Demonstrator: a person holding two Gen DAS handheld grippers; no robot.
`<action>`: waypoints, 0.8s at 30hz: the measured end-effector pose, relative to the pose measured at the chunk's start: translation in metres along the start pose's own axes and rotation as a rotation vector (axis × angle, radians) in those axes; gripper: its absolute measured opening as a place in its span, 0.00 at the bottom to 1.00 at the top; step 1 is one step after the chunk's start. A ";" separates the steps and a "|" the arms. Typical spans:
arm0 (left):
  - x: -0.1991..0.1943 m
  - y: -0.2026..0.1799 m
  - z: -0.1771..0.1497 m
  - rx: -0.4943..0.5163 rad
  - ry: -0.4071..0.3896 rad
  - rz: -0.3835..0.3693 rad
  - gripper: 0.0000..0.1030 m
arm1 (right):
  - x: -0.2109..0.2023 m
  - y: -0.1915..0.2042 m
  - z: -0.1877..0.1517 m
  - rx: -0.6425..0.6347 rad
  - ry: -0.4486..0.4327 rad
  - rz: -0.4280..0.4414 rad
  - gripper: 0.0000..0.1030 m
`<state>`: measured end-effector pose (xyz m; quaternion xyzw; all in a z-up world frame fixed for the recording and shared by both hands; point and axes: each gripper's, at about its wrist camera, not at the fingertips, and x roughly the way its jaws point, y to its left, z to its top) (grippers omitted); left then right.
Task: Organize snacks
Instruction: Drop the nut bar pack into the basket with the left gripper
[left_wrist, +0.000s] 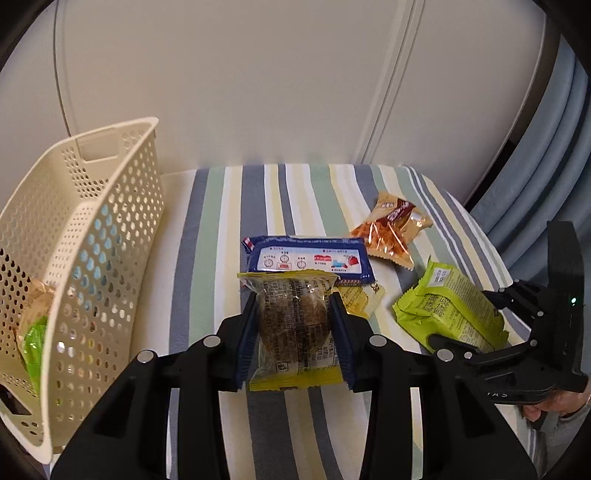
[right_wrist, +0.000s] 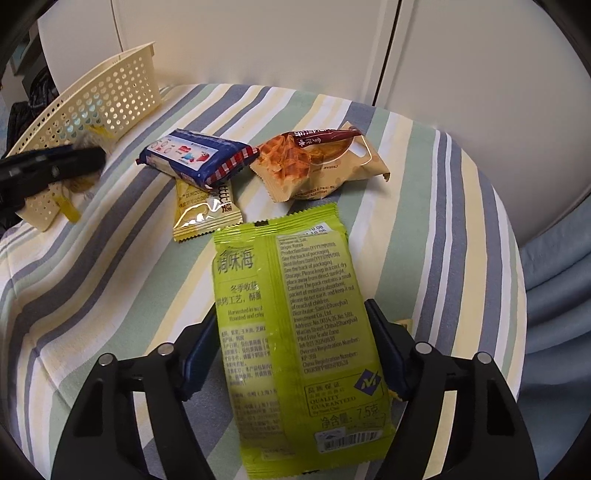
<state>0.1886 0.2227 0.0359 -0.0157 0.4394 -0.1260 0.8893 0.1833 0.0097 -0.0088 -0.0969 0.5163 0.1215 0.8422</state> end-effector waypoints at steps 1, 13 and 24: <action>-0.007 0.002 0.003 -0.007 -0.020 0.003 0.37 | -0.001 0.001 -0.001 0.003 -0.004 -0.002 0.69; -0.078 0.064 0.026 -0.120 -0.208 0.109 0.37 | -0.014 0.012 0.000 0.032 -0.050 -0.093 0.67; -0.081 0.136 0.019 -0.268 -0.243 0.269 0.37 | -0.022 0.017 -0.001 0.069 -0.080 -0.135 0.67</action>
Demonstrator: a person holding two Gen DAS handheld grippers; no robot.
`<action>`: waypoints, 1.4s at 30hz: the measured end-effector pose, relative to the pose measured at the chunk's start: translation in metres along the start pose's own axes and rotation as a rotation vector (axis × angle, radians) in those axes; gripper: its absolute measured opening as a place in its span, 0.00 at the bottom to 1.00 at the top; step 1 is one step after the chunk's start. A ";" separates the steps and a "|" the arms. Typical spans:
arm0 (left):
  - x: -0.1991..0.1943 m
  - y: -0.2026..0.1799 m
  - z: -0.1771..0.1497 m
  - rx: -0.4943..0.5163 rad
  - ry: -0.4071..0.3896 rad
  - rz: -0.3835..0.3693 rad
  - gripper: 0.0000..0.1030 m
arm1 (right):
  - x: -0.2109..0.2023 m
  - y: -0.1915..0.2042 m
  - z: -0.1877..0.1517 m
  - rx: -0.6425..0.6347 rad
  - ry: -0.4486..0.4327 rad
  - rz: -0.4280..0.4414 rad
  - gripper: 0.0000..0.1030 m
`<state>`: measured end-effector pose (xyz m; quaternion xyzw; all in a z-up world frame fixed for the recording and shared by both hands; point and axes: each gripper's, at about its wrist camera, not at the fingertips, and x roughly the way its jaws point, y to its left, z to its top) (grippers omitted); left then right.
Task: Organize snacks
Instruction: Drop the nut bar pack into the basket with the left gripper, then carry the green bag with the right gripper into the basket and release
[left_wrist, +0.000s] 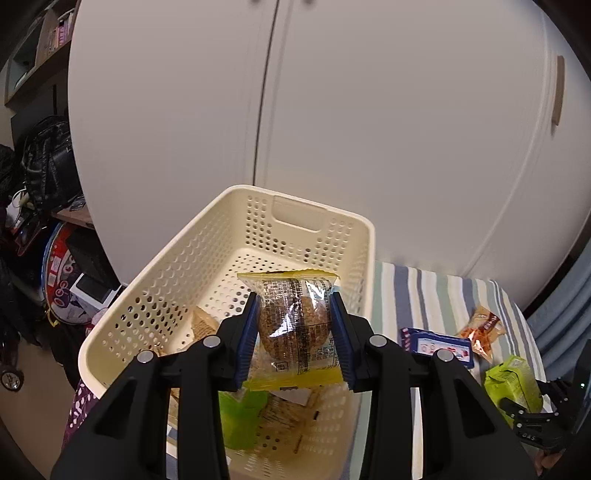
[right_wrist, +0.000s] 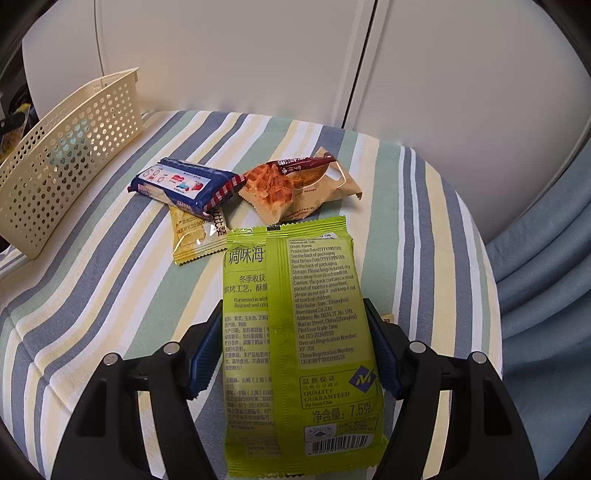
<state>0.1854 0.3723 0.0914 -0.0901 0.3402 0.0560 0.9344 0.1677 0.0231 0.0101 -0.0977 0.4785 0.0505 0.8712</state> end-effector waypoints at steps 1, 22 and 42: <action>0.003 0.003 0.000 -0.004 0.002 0.013 0.41 | -0.002 0.000 0.000 0.005 -0.006 -0.005 0.67; 0.012 0.017 -0.017 -0.027 -0.051 0.120 0.97 | -0.058 0.031 0.020 0.020 -0.169 -0.050 0.67; 0.006 0.024 -0.019 -0.048 -0.070 0.110 0.97 | -0.087 0.094 0.052 -0.057 -0.243 -0.007 0.67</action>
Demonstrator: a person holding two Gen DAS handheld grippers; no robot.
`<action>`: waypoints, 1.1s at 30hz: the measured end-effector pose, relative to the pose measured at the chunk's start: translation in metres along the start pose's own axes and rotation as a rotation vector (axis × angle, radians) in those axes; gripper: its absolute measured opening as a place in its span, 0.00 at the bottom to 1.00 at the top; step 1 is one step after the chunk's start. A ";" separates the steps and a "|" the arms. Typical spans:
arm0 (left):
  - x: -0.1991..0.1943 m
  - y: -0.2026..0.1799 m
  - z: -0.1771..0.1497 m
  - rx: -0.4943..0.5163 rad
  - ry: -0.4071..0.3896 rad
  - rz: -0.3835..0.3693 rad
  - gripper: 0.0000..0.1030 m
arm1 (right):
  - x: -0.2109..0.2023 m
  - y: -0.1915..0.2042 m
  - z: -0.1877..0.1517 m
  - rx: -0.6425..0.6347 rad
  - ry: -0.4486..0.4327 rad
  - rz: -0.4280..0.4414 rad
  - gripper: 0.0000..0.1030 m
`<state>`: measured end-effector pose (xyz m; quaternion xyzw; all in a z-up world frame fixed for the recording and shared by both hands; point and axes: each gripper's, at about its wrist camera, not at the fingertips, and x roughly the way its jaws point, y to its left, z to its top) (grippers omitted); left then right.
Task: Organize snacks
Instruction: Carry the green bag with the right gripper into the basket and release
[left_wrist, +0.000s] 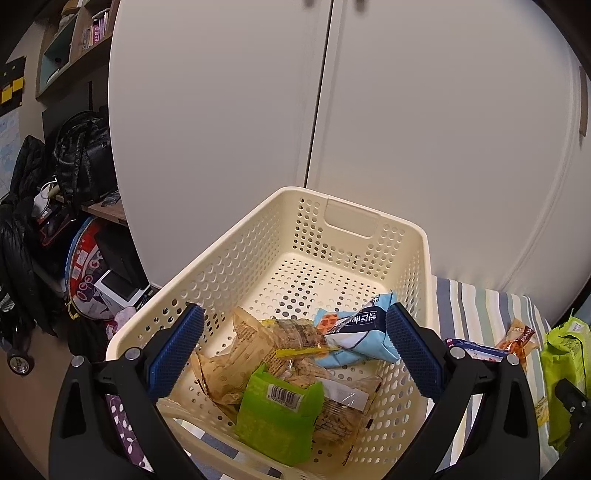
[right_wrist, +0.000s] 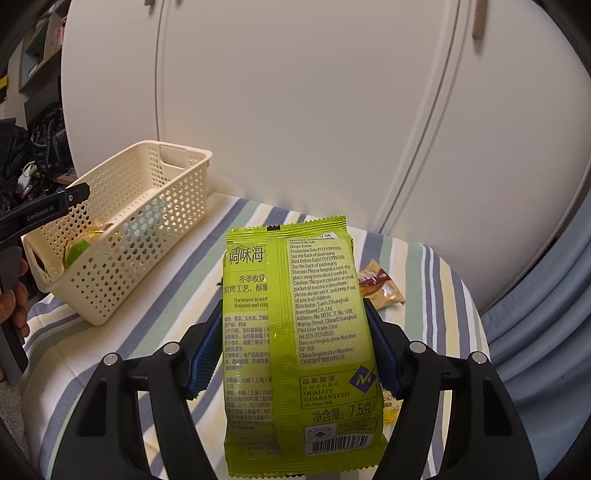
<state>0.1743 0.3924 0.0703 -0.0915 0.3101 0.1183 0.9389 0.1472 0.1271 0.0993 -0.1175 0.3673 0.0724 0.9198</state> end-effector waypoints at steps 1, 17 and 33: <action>-0.001 0.001 0.001 -0.002 -0.003 0.000 0.97 | -0.001 0.003 0.003 -0.003 -0.002 0.004 0.67; -0.015 0.041 0.014 -0.113 -0.058 0.038 0.97 | 0.023 0.088 0.073 0.059 0.009 0.320 0.67; -0.031 0.086 0.017 -0.306 -0.133 0.065 0.97 | 0.086 0.150 0.105 0.197 0.106 0.501 0.86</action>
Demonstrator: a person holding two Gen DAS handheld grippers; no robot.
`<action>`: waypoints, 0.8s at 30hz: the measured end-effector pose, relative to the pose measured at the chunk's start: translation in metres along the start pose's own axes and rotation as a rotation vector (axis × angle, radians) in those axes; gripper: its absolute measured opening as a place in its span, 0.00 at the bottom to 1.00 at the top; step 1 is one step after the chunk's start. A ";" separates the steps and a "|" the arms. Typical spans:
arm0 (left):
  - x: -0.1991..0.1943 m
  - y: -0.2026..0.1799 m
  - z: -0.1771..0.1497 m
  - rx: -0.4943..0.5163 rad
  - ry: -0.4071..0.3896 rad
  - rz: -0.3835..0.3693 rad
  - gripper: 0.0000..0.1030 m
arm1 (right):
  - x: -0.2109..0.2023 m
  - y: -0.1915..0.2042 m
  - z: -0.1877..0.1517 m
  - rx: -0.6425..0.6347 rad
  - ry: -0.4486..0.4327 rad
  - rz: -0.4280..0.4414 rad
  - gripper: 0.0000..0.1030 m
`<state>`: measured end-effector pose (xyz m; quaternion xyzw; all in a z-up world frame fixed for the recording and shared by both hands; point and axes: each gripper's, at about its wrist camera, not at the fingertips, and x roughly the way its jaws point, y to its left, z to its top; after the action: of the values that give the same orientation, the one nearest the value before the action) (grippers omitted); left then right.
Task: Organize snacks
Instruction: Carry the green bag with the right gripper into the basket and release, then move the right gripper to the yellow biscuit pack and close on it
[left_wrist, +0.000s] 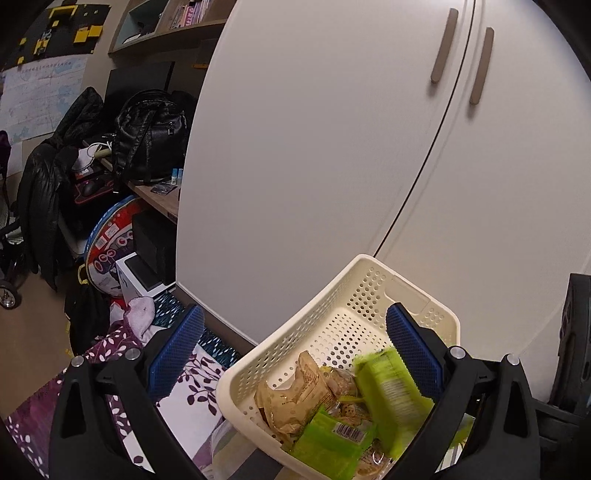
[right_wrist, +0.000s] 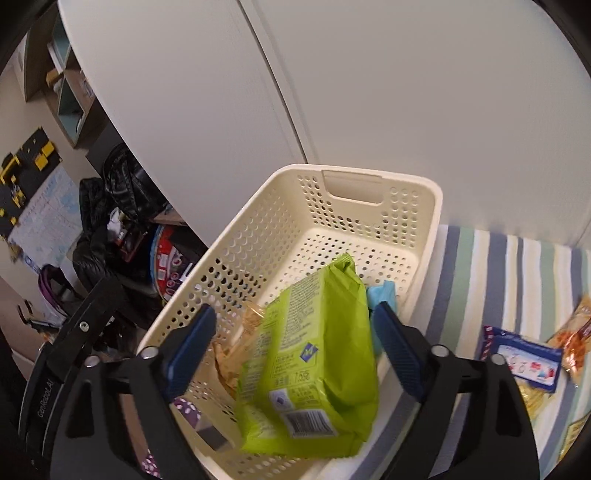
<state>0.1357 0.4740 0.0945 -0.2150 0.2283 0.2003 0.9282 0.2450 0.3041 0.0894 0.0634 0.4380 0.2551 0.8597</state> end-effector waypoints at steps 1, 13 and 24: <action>0.000 0.002 0.000 -0.008 0.000 0.005 0.97 | 0.001 -0.001 -0.001 0.006 -0.001 0.006 0.86; -0.002 -0.005 -0.001 0.013 0.000 -0.016 0.97 | -0.023 -0.021 -0.024 -0.014 -0.064 -0.090 0.95; -0.005 -0.039 -0.009 0.100 0.010 -0.053 0.97 | -0.052 -0.072 -0.056 0.040 -0.060 -0.232 0.95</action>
<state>0.1465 0.4362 0.1017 -0.1755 0.2367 0.1631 0.9416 0.2035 0.2097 0.0693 0.0371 0.4217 0.1430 0.8946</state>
